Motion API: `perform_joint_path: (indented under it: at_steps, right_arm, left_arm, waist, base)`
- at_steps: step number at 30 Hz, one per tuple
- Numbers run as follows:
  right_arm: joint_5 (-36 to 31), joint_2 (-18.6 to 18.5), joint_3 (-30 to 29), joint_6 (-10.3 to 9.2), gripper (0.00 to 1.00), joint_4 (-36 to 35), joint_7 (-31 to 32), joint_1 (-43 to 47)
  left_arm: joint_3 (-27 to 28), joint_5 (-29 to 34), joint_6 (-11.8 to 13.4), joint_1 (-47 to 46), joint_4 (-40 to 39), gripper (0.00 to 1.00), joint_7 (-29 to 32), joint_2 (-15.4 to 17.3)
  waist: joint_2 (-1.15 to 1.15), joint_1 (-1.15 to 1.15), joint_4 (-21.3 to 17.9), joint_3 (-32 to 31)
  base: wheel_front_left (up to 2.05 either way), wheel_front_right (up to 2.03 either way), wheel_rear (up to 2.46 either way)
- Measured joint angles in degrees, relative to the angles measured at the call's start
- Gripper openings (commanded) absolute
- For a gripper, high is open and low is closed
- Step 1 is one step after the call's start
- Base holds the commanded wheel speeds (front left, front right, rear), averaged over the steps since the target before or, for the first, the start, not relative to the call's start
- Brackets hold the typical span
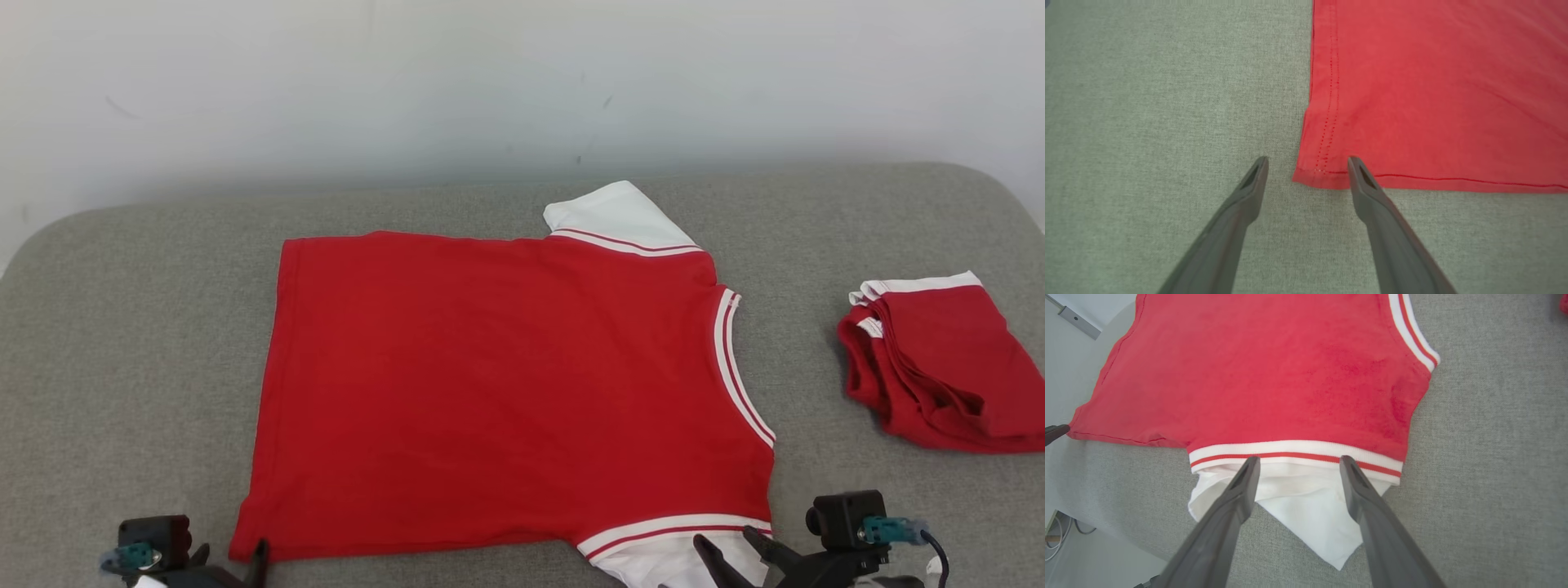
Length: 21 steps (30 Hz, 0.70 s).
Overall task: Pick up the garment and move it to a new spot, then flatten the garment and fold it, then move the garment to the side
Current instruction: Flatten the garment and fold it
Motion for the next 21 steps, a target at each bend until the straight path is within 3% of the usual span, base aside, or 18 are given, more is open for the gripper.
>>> perform_joint_path:
  at_steps: [2,5,8,12,17,21]
  right_arm:
    - [0.00,0.01,0.11,-0.38,1.00,-0.32,0.52,0.47]
    - [-0.01,0.00,0.33,-0.49,1.00,-0.68,1.42,0.51]
    - [-0.09,0.00,0.42,-0.54,1.00,-1.11,1.92,0.51]
    - [-0.25,-0.01,0.69,-0.93,1.00,-2.19,2.44,0.51]
    - [-0.58,0.00,0.99,-1.01,1.00,-2.66,2.96,0.51]
    - [-0.86,0.04,0.91,-1.51,1.00,-2.69,3.01,0.52]
  left_arm:
    - [0.05,0.00,0.14,-0.30,0.42,1.00,0.41,0.01]
    - [0.09,0.00,0.14,-0.33,1.57,0.67,0.89,0.01]
    - [0.14,0.00,0.14,-0.37,2.24,0.56,0.94,0.01]
    - [0.13,0.00,0.14,-1.08,2.54,0.59,0.93,0.01]
    - [-0.21,0.00,0.13,-1.43,2.54,0.74,0.92,-0.37]
    - [-0.46,0.00,0.09,-1.79,2.67,0.76,0.92,-0.54]
  waist:
    - [0.00,0.00,-0.10,0.08]
    - [0.00,0.00,-0.27,0.20]
    - [0.00,0.00,-0.47,0.32]
    - [0.00,0.00,-0.71,0.50]
    - [0.00,0.00,-0.87,0.74]
    - [0.00,0.00,-0.87,1.01]
  base:
    - [0.00,0.00,0.00]
    - [0.00,0.00,0.00]
    - [0.00,0.00,0.00]
    - [0.00,0.00,0.00]
    - [0.00,0.00,0.00]
    - [0.00,0.00,0.00]
